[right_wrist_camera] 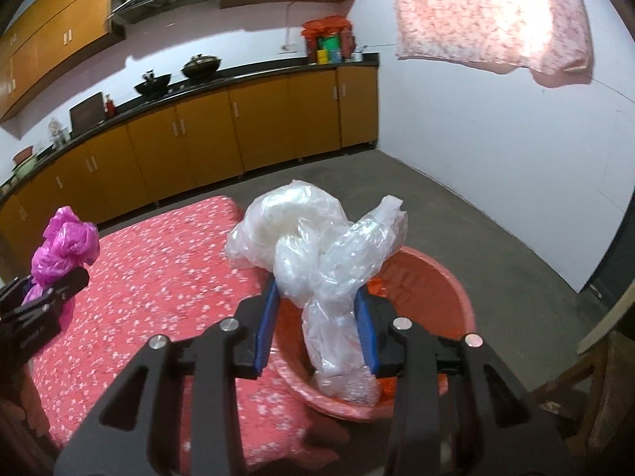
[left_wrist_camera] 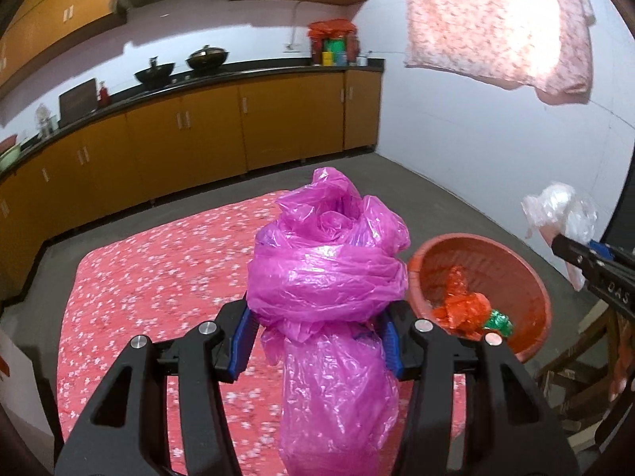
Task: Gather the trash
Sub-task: 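Carry both bags over the orange basket and open both tools to drop them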
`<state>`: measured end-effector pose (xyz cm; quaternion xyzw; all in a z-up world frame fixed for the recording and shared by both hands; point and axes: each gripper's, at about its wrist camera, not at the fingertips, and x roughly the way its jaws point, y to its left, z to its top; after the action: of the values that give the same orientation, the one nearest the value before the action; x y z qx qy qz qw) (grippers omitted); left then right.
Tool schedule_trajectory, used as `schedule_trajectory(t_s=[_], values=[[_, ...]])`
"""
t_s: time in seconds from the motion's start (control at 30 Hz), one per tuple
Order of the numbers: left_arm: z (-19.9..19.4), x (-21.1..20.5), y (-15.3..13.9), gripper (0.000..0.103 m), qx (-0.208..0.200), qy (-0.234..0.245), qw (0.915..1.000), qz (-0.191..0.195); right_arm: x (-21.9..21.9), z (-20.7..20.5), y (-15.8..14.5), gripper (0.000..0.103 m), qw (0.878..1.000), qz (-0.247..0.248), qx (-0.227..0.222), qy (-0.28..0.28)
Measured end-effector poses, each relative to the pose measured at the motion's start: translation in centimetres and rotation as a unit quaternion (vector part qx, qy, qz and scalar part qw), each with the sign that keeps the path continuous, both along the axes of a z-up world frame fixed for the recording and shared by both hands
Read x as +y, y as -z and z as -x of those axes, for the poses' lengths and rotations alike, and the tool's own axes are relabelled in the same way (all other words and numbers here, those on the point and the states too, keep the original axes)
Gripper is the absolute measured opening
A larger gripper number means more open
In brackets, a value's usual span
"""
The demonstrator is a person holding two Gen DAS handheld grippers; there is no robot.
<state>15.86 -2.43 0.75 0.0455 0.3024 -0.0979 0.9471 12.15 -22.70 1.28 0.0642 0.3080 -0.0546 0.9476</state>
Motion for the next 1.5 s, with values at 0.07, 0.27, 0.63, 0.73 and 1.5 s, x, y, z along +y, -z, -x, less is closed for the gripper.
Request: schedule_trajectory(t_s=[0.07, 0.27, 0.63, 0.73, 1.5], values=[[0.0, -1.0, 0.3, 0.052, 0.002, 0.009, 1.0, -0.003, -0.9, 0.2, 0.2, 0.036, 1.0, 0.002, -0.002, 0.009], [0.0, -3.7, 1.0, 0.052, 0.01, 0.028, 0.9995, -0.009, -2.4, 0.1, 1.1, 0.036, 1.0, -0.008, 0.001, 0.025], [-1.0, -7.3, 2.5, 0.052, 0.027, 0.056, 0.9981, -0.007, -4.7, -1.2, 3.2, 0.036, 0.999, -0.01, 0.018, 0.041], [-1.3, -8.2, 3.0, 0.052, 0.032, 0.062, 0.9975, -0.008, -5.5, -1.5, 3.7, 0.036, 0.999, -0.012, 0.022, 0.049], [-3.7, -13.4, 5.5, 0.053, 0.064, 0.119, 0.9908, 0.011, -7.7, -4.6, 6.6, 0.036, 0.997, -0.033, 0.038, 0.063]])
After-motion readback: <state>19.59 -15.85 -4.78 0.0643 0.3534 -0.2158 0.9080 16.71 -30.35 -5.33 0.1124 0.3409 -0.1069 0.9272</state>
